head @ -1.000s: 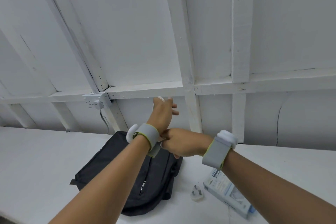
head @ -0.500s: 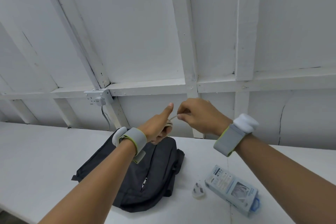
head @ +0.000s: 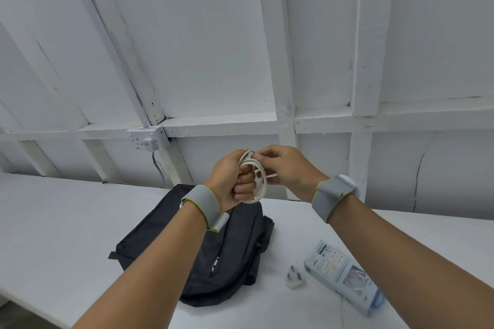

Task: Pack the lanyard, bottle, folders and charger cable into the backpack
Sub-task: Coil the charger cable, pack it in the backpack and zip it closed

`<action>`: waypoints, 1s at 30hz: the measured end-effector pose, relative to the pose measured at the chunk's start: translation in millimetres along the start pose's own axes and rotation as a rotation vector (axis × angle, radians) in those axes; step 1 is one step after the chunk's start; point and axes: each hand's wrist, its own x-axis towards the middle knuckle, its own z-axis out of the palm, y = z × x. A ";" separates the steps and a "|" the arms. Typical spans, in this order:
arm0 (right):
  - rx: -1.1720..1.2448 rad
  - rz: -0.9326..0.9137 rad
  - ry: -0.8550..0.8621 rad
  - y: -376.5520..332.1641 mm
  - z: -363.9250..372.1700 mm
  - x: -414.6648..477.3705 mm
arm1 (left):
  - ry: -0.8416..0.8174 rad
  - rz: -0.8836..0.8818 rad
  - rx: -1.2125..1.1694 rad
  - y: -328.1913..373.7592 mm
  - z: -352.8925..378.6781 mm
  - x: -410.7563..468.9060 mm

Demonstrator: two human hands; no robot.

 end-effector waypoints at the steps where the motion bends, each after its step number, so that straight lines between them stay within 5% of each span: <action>1: 0.031 0.029 -0.026 1.2 -2.4 -0.2 | 0.038 0.010 0.025 0.9 0.3 -0.7; 12: 0.352 0.282 -0.280 14.1 0.8 -5.9 | 0.514 0.162 0.401 -3.3 8.6 11.6; 16: 0.139 0.174 -0.332 20.0 0.7 -6.8 | 0.530 0.208 0.404 -7.0 8.5 13.5; 23: -0.758 -0.183 0.026 23.5 6.6 -7.3 | 0.560 0.191 0.368 -10.8 7.1 16.0; 30: -1.065 -0.244 0.051 30.7 17.4 -16.2 | 0.775 0.325 0.720 -22.3 -7.7 24.2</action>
